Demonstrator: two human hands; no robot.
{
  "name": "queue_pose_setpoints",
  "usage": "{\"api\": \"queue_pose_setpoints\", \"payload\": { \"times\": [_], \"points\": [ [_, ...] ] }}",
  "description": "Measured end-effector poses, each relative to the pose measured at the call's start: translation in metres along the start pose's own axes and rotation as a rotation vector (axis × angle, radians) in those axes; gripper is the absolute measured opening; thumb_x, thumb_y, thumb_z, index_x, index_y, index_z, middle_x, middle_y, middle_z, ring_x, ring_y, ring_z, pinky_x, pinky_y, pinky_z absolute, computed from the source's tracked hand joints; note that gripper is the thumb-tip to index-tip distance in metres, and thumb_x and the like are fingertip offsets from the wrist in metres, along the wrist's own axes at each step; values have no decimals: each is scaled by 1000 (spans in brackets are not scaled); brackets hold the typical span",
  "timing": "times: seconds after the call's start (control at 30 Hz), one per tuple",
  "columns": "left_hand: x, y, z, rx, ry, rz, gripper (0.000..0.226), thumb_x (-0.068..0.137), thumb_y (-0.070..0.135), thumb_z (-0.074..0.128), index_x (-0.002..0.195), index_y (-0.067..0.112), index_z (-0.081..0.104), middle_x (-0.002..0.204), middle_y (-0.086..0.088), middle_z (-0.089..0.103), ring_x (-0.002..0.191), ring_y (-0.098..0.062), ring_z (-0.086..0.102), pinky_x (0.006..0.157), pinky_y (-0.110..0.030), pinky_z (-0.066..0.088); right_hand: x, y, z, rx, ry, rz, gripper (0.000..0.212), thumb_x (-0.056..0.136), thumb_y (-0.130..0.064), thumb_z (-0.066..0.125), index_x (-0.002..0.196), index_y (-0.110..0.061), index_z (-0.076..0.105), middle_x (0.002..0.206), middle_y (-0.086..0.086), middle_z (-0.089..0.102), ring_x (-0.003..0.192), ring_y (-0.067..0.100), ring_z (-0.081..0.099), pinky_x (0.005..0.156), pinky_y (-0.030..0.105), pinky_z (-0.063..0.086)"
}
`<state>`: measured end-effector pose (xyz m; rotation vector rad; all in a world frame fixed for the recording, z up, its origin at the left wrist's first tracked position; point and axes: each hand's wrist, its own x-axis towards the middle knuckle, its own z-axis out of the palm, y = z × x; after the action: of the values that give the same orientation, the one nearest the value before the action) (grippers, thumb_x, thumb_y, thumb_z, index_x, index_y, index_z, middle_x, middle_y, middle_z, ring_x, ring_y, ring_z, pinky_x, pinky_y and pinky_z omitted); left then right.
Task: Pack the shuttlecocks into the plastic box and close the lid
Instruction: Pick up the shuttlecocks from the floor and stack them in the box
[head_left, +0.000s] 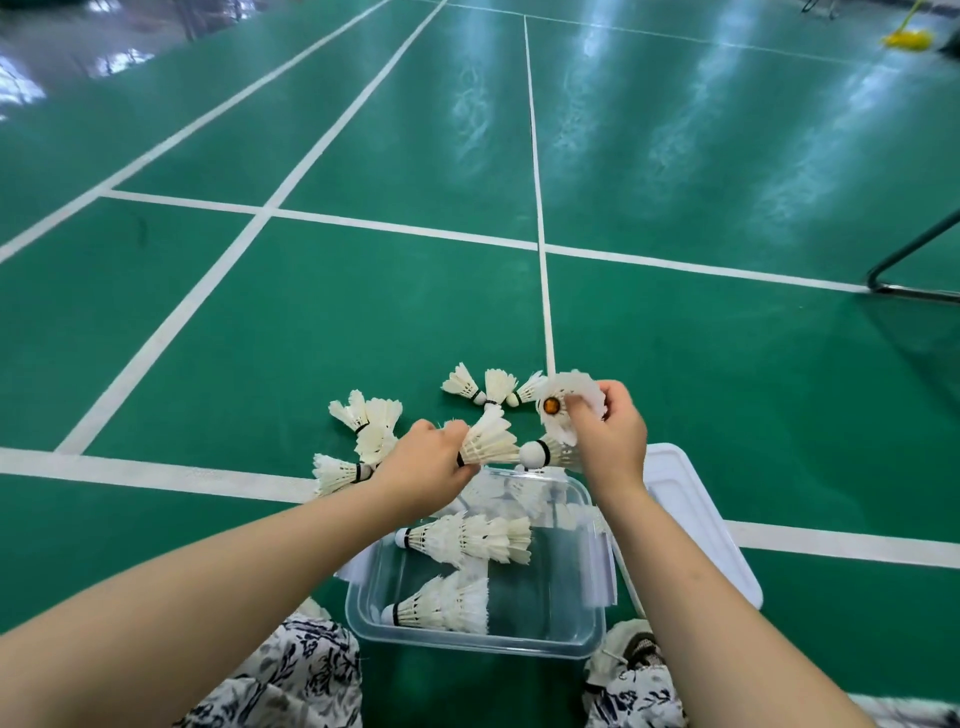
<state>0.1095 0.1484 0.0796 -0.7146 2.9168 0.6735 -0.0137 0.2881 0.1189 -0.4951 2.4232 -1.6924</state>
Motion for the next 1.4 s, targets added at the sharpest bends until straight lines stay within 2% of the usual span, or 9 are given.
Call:
{"api": "queue_pose_setpoints", "payload": {
  "times": [0.2, 0.33, 0.43, 0.57, 0.8, 1.0, 1.13, 1.23, 1.4],
  "points": [
    [-3, 7, 3, 56, -63, 20, 27, 93, 37, 47, 99, 11, 43, 95, -13, 61, 90, -22, 36, 79, -41, 45, -2, 1, 0, -178, -18, -108, 13, 89, -15, 56, 79, -16, 48, 72, -3, 51, 65, 12, 43, 56, 12, 33],
    [-7, 6, 2, 97, -85, 50, 28, 92, 39, 46, 99, 11, 44, 92, -10, 62, 89, -20, 36, 79, -40, 46, 0, 7, -6, -180, 58, -82, 10, 89, -14, 54, 80, -12, 50, 79, 3, 54, 75, 22, 45, 63, 30, 31],
    [-8, 5, 3, 103, -108, 67, 29, 91, 40, 46, 98, 12, 44, 90, -9, 61, 88, -20, 36, 78, -40, 45, -2, 5, -2, -168, 18, -88, 10, 89, -15, 55, 80, -13, 50, 78, 2, 54, 74, 22, 45, 61, 28, 30],
    [-10, 13, 6, 95, -127, 82, 30, 91, 39, 48, 99, 11, 43, 88, -11, 59, 92, -23, 39, 69, -34, 32, -14, 2, 16, -234, -116, -148, 10, 89, -16, 55, 84, -8, 55, 81, 6, 59, 76, 23, 49, 62, 27, 30],
    [-17, 14, 13, 11, -163, 43, 34, 89, 43, 50, 101, 11, 49, 95, -12, 63, 100, -26, 47, 72, -32, 33, -8, 6, 9, -326, -6, -199, 13, 92, -14, 54, 81, -13, 48, 82, 1, 50, 77, 20, 43, 63, 23, 22],
    [-16, 14, 17, -109, -173, -34, 45, 88, 43, 55, 113, 6, 52, 87, -12, 66, 84, -24, 54, 68, -31, 41, -21, -2, 27, -224, -257, -59, 17, 90, -22, 54, 77, -11, 50, 64, -2, 44, 59, 14, 37, 55, 31, 27],
    [-21, 3, 22, -321, -182, -76, 32, 88, 36, 59, 113, 16, 56, 78, 3, 62, 79, -16, 51, 57, -23, 34, -15, -1, 25, 5, -201, 138, 26, 90, -23, 54, 70, -7, 48, 64, 1, 46, 62, 16, 40, 58, 30, 36],
    [-21, -3, 27, -459, -152, -113, 28, 88, 28, 61, 115, 22, 58, 87, 8, 58, 88, -13, 51, 70, -24, 34, -11, -2, 22, 295, -253, 352, 22, 93, -19, 52, 73, -11, 58, 74, 5, 56, 71, 18, 52, 62, 29, 50],
    [-16, -13, 32, -559, -90, -170, 27, 86, 28, 64, 112, 25, 58, 93, 8, 61, 91, -14, 53, 76, -25, 36, -9, -1, 18, 380, -207, 333, 26, 95, -19, 52, 69, -14, 55, 61, -4, 52, 57, 8, 46, 57, 19, 42]
  ]
}}
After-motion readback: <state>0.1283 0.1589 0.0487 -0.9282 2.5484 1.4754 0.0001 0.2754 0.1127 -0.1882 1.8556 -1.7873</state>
